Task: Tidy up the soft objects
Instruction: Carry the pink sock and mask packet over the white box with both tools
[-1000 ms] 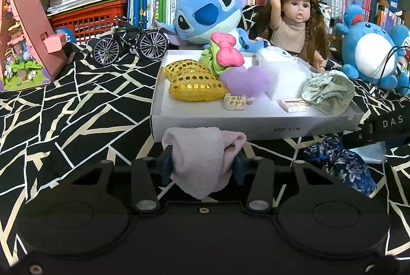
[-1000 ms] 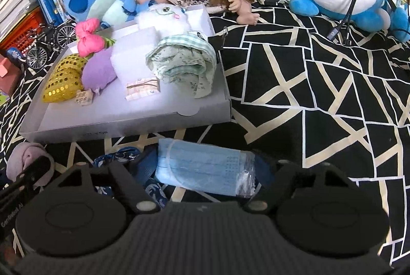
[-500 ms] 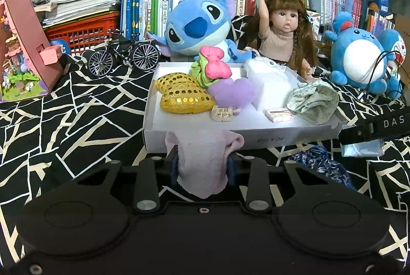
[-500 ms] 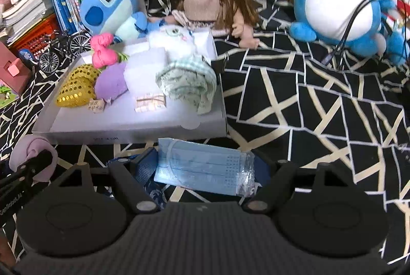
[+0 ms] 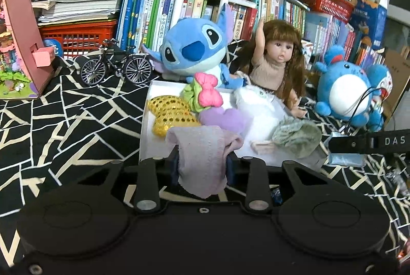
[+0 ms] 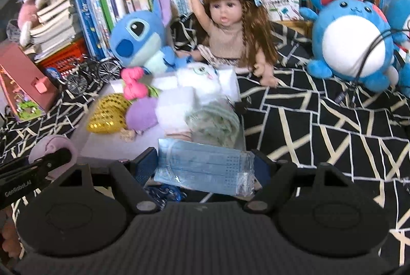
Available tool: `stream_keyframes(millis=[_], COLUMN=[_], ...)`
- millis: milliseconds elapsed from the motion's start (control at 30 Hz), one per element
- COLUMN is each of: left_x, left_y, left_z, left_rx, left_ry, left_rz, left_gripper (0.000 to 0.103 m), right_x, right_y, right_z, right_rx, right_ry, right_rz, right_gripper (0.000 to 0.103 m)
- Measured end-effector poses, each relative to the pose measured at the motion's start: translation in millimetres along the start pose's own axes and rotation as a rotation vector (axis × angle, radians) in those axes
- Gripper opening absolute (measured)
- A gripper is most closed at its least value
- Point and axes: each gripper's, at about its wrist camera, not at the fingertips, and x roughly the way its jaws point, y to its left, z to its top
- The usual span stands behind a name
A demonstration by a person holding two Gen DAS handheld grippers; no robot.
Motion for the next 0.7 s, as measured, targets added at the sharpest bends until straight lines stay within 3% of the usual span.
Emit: stream_keyframes(millis=[367, 700], left_x=[33, 78], left_y=[8, 10], left_z=[34, 36], left_rx=[-0.057, -0.053], left_ry=[0.074, 0.115], left_rz=[-0.050, 0.003], left_gripper=[0.031, 0.032], right_x=[14, 58], right_y=[24, 36], right_z=[23, 24], right_rx=[-0.030, -0.017], right_ry=[-0.022, 0.020], right_rz=[0.082, 0.147], right_gripper=[0.079, 0.079])
